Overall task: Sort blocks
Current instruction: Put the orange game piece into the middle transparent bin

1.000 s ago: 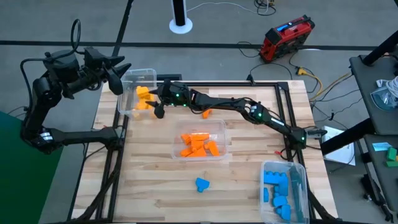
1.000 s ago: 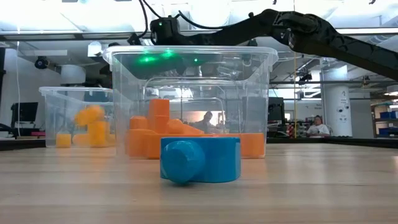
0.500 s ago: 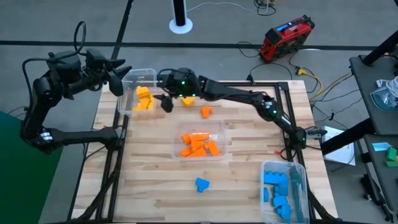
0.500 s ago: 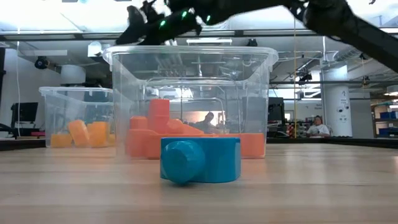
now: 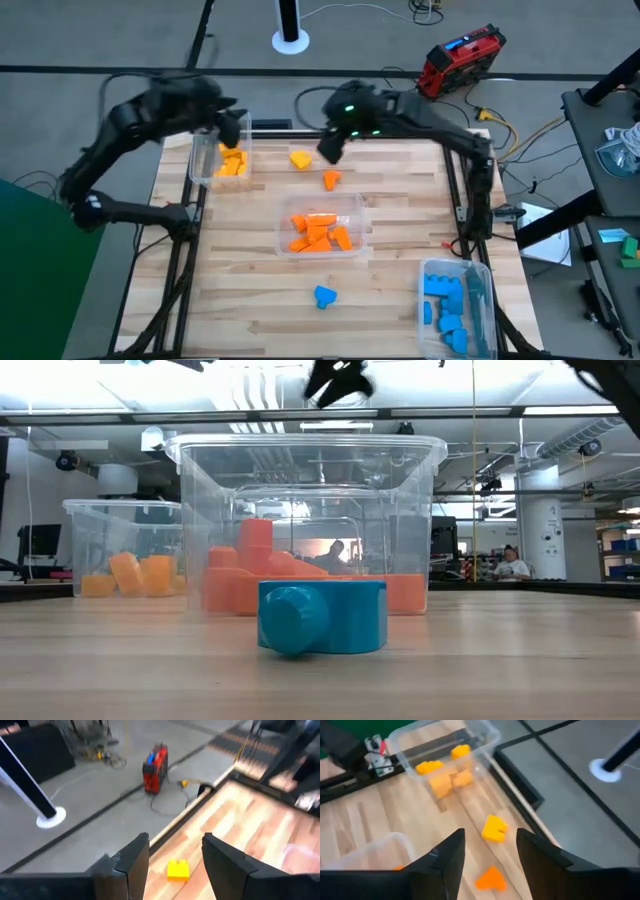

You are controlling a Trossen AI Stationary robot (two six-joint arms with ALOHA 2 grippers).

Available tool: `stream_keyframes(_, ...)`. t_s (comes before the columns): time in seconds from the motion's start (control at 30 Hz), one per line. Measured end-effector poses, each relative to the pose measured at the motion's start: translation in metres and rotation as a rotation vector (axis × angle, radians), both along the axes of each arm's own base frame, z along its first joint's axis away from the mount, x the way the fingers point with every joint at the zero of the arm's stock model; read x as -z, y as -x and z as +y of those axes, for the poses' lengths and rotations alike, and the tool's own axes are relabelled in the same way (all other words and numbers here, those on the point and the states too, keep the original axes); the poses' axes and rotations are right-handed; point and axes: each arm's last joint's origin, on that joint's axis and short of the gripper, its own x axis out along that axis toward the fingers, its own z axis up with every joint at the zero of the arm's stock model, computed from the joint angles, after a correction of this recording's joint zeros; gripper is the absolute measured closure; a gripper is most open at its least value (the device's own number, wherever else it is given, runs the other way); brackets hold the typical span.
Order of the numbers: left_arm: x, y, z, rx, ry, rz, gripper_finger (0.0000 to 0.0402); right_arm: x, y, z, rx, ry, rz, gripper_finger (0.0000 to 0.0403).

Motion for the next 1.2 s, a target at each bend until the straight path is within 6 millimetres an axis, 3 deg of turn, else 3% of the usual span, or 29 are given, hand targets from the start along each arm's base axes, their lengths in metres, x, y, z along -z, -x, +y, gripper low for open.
stream_keyframes(0.13, 0.018, -0.035, 0.022, 0.013, 0.034, 0.095, 0.0241, -0.027, 0.034, 0.007, 0.065, -0.014, -0.03, 0.0254)
stream_keyframes(0.37, 0.063, -0.088, 0.063, 0.005, 0.145, 0.247, 0.0241, -0.052, 0.06, 0.015, 0.105, -0.025, -0.126, 0.0305)
stream_keyframes(0.6, 0.117, -0.122, 0.095, 0.107, 0.449, 0.295, 0.0241, -0.056, 0.064, 0.02, 0.105, -0.041, -0.139, 0.0355)
stream_keyframes(0.8, 0.164, -0.151, 0.116, 0.074, 0.586, 0.406, 0.0241, -0.057, 0.067, 0.021, 0.09, -0.025, -0.123, 0.0379)
stream_keyframes(1.2, 0.17, -0.197, 0.152, 0.085, 0.628, 0.508, 0.0241, -0.054, 0.068, 0.021, 0.073, -0.01, -0.083, 0.0385)
